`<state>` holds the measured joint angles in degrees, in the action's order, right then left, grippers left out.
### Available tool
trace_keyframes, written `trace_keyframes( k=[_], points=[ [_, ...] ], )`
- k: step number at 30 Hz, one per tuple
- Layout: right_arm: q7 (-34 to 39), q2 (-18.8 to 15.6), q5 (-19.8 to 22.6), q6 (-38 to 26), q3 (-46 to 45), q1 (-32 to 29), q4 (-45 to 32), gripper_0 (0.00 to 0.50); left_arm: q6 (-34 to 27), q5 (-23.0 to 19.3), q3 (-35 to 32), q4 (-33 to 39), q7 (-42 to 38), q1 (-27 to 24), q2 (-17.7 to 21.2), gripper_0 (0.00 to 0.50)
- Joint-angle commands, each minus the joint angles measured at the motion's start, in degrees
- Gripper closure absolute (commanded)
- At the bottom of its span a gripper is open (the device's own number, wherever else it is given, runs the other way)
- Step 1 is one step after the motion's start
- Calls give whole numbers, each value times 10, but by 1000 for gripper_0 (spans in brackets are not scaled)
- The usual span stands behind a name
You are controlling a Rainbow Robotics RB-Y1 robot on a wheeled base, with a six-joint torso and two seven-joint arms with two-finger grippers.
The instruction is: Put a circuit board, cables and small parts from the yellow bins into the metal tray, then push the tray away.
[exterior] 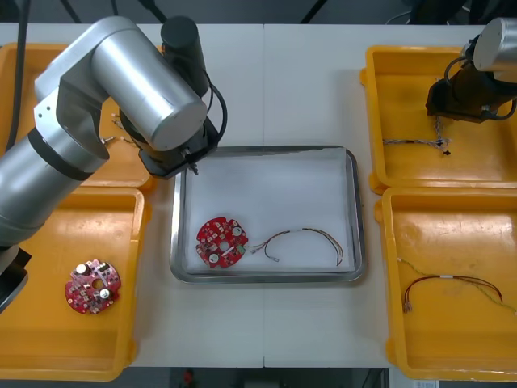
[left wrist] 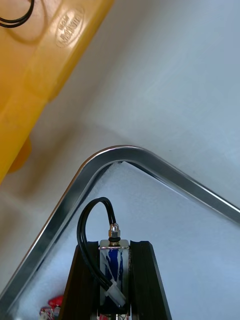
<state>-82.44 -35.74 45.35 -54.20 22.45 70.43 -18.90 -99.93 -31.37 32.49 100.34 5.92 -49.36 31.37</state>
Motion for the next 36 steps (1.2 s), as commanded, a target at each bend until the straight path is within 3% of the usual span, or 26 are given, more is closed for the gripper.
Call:
trace_keyframes(
  k=[1, 10, 26, 27, 29, 30, 31, 32, 34, 36],
  points=[
    [-19, 7, -4, 20, -7, 22, 3, 0, 22, 36, 31, 15, -49, 16, -23, 500],
    [-20, 14, -1, 36, -8, 11, 2, 0, 71, 72, 73, -21, -70, 20, -48, 500],
    [-22, 18, 5, 37, -7, -5, 2, 10, 120, 99, 100, -64, -73, 20, -54, 500],
    [-22, 18, 5, 37, -7, -5, 3, 25, 120, 99, 101, -64, -73, 20, -54, 500],
    [-22, 18, 6, 37, -7, -6, 3, 171, 120, 100, 101, -64, -72, 20, -54, 500],
    [-22, 18, 6, 37, -7, -7, 3, 220, 120, 100, 101, -64, -72, 20, -54, 499],
    [-22, 18, 7, 37, -7, -8, 3, 346, 120, 103, 104, -64, -72, 20, -54, 497],
    [-22, 18, 8, 37, -7, -8, 3, 416, 120, 108, 108, -64, -72, 21, -54, 495],
    [-24, 18, 9, 37, -7, -10, 3, 463, 120, 115, 113, -64, -72, 20, -54, 459],
    [-26, 18, 11, 37, -8, -10, 2, 500, 120, 119, 114, -63, -72, 20, -54, 355]
  ],
)
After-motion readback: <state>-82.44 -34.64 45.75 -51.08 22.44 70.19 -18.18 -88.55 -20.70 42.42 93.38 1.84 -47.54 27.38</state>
